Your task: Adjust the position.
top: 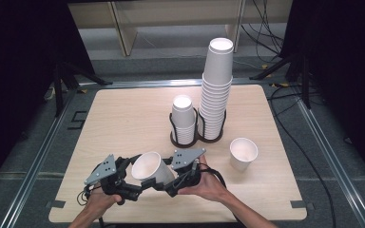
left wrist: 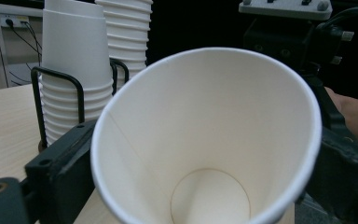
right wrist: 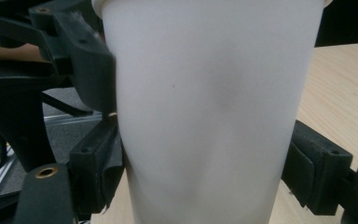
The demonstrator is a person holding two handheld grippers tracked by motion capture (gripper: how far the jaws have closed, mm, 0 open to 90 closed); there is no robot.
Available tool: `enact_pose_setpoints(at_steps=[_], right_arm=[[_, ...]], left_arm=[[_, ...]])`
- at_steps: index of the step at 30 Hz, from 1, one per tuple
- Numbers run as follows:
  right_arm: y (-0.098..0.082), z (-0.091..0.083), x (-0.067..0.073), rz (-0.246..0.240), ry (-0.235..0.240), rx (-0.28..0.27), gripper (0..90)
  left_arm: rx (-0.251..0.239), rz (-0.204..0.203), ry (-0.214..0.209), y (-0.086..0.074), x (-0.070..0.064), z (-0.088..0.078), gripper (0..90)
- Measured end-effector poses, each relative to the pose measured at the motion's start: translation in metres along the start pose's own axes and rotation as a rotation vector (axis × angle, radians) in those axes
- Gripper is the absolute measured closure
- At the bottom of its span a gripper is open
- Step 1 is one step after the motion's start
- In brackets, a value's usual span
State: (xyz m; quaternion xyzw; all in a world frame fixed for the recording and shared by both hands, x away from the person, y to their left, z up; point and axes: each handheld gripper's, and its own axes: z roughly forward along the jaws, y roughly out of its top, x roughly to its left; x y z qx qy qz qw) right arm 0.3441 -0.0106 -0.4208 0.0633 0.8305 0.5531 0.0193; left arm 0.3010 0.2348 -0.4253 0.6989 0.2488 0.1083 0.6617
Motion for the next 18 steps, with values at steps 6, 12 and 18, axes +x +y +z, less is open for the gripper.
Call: enact_pose_setpoints(at_steps=[6,12,18], right_arm=[[-0.002,0.0081,0.0029,0.012,0.016,0.012,22.8],[-0.002,0.0087,0.0039,0.032,0.027,-0.006,22.6],[-0.0035,0.0078,0.0042,0.029,0.028,-0.022,22.6]], left_arm=[[-0.018,0.001,-0.01,-0.0001,0.0,0.0001,4.6],[-0.022,-0.004,-0.006,0.0002,0.0,-0.0009,7.1],[-0.011,-0.019,-0.021,0.0,0.0012,-0.0002,7.5]])
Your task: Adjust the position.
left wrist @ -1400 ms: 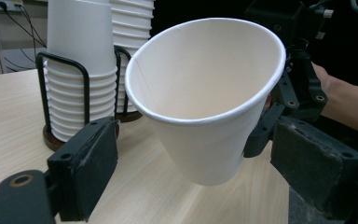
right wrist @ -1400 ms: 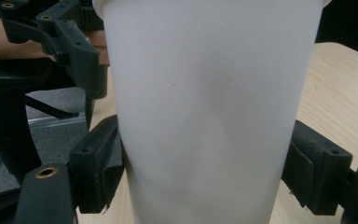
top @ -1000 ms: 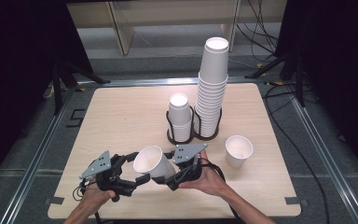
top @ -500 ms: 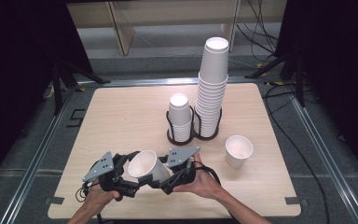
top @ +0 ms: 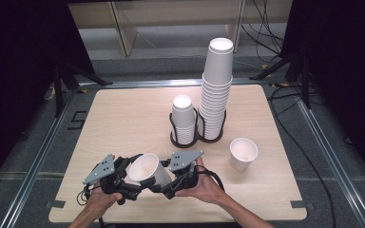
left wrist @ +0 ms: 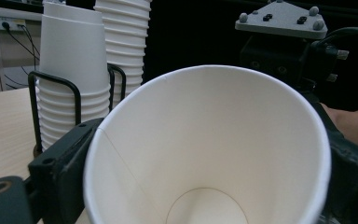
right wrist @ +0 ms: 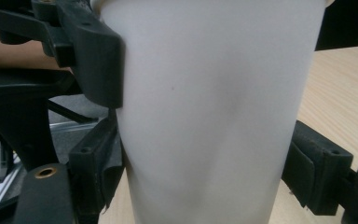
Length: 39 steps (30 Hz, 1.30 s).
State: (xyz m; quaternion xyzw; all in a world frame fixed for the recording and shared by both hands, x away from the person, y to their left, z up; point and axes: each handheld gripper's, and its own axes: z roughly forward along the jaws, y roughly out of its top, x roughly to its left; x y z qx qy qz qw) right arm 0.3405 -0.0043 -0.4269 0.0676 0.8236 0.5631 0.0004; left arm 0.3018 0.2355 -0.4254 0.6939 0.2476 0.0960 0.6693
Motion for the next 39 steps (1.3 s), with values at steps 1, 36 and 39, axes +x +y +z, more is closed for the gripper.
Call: enact_pose_setpoints(at_steps=[1,36,39], right_arm=[[0.0,0.0,0.0,-0.002,0.001,0.001,22.6],[-0.013,-0.024,-0.012,0.086,-0.06,0.039,15.6],[-0.016,-0.033,-0.014,0.09,-0.073,0.034,15.5]], left_arm=[[0.006,-0.004,0.001,-0.001,0.0,0.001,7.4],[0.074,0.08,0.03,-0.001,0.0,-0.002,16.9],[0.08,0.079,0.046,-0.002,0.002,-0.002,16.9]])
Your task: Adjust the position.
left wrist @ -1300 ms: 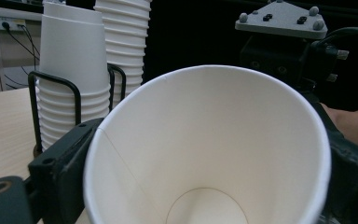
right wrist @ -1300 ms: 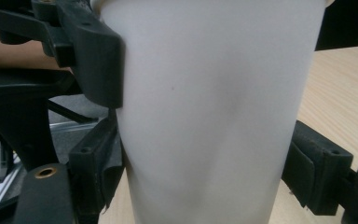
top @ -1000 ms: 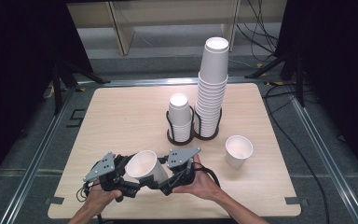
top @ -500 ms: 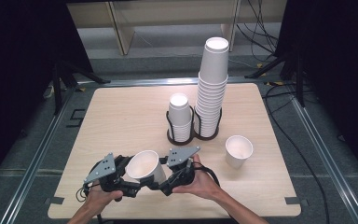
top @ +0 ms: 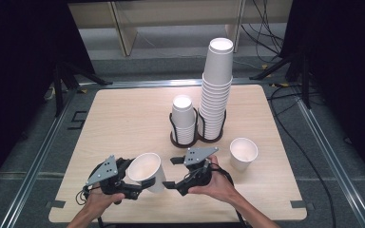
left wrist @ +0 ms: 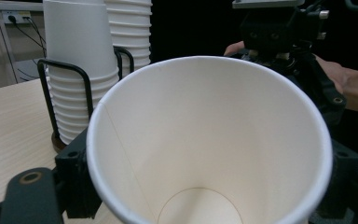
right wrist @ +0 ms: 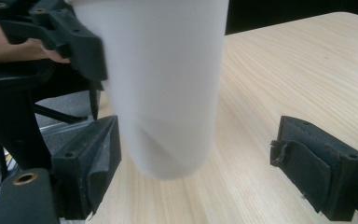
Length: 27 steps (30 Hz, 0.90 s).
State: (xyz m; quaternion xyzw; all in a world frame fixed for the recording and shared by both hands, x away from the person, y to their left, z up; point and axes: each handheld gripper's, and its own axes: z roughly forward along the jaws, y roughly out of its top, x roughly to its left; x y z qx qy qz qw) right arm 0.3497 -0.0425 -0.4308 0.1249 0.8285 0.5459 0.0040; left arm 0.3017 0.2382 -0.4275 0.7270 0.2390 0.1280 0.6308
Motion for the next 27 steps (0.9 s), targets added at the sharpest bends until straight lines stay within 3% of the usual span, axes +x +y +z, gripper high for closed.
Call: enact_pose_setpoints(at_steps=[6,11,12,13,14,15,18,22,27], right_arm=[[-0.004,-0.014,-0.001,0.004,-0.047,-0.013,15.7],[-0.011,-0.024,0.002,0.007,-0.097,-0.007,16.2],[-0.012,-0.025,0.002,0.008,-0.105,-0.008,16.4],[-0.013,-0.027,0.002,0.012,-0.115,-0.011,16.6],[-0.015,-0.029,0.002,0.021,-0.128,-0.012,16.6],[-0.017,-0.029,0.002,0.015,-0.133,-0.01,16.6],[-0.02,-0.033,0.005,0.003,-0.152,-0.008,16.8],[-0.025,-0.036,0.009,-0.014,-0.177,0.01,17.3],[-0.033,-0.037,0.014,-0.006,-0.172,0.032,17.5]], left_arm=[[0.014,0.005,0.074,-0.002,0.008,-0.001,17.0],[0.051,0.019,0.189,-0.005,0.018,-0.004,17.0],[0.032,0.021,0.198,-0.007,0.02,-0.003,17.0],[0.06,0.028,0.236,-0.006,0.022,-0.005,17.0],[0.043,0.033,0.25,-0.008,0.024,-0.004,17.0],[0.061,0.032,0.277,-0.008,0.025,-0.006,17.0],[0.052,0.025,0.327,-0.009,0.031,-0.007,16.9],[0.046,0.026,0.38,-0.011,0.039,-0.006,16.9],[0.042,0.02,0.426,-0.01,0.045,-0.008,16.8]])
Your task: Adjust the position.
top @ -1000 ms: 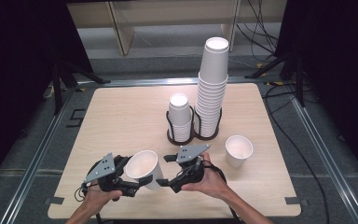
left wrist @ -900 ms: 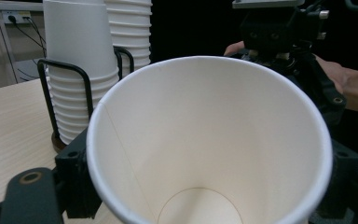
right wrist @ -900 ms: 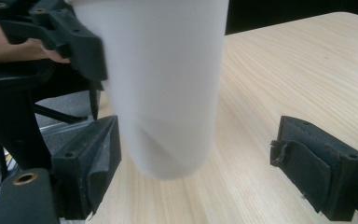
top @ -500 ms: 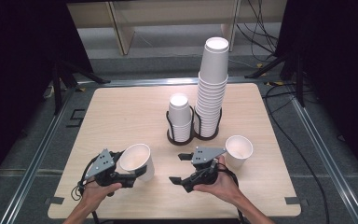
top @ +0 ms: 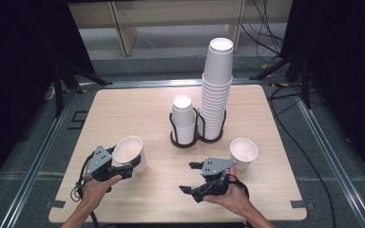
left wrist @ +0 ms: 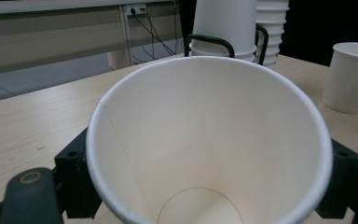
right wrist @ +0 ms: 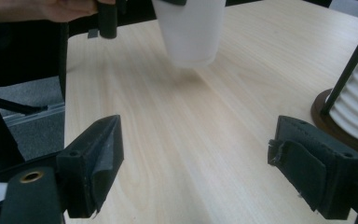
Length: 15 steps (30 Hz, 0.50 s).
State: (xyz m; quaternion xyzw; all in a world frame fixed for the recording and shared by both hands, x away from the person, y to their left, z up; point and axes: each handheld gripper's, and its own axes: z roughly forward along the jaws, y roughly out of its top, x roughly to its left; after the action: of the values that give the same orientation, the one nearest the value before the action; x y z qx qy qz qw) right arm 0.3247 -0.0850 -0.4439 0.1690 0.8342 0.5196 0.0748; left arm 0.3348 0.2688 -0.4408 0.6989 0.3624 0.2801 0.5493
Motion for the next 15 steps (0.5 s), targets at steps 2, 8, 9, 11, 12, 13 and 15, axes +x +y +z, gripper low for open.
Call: enact_pose_setpoints(at_steps=[2,8,9,11,12,13,15], right_arm=[[-0.002,0.0,0.001,-0.011,-0.005,0.005,17.6],[-0.012,-0.005,0.004,0.022,-0.006,0.048,17.8],[-0.014,-0.007,0.004,0.012,-0.016,0.049,17.8],[-0.018,-0.009,0.006,0.031,-0.015,0.057,17.9],[-0.02,-0.011,0.006,0.027,-0.02,0.063,17.9],[-0.021,-0.012,0.007,0.03,-0.026,0.062,17.9],[-0.023,-0.015,0.009,0.033,-0.03,0.065,17.9]], left_arm=[[-0.01,0.002,-0.002,0.0,0.002,0.003,16.8],[0.009,-0.004,0.015,-0.001,0.01,0.012,16.8],[0.006,-0.007,0.017,-0.001,0.011,0.013,16.8],[0.006,-0.011,0.019,-0.003,0.014,0.015,16.7],[0.016,-0.011,0.024,-0.003,0.014,0.014,16.6],[0.025,-0.011,0.027,-0.004,0.015,0.014,16.6],[0.031,-0.014,0.034,-0.006,0.017,0.014,16.5]])
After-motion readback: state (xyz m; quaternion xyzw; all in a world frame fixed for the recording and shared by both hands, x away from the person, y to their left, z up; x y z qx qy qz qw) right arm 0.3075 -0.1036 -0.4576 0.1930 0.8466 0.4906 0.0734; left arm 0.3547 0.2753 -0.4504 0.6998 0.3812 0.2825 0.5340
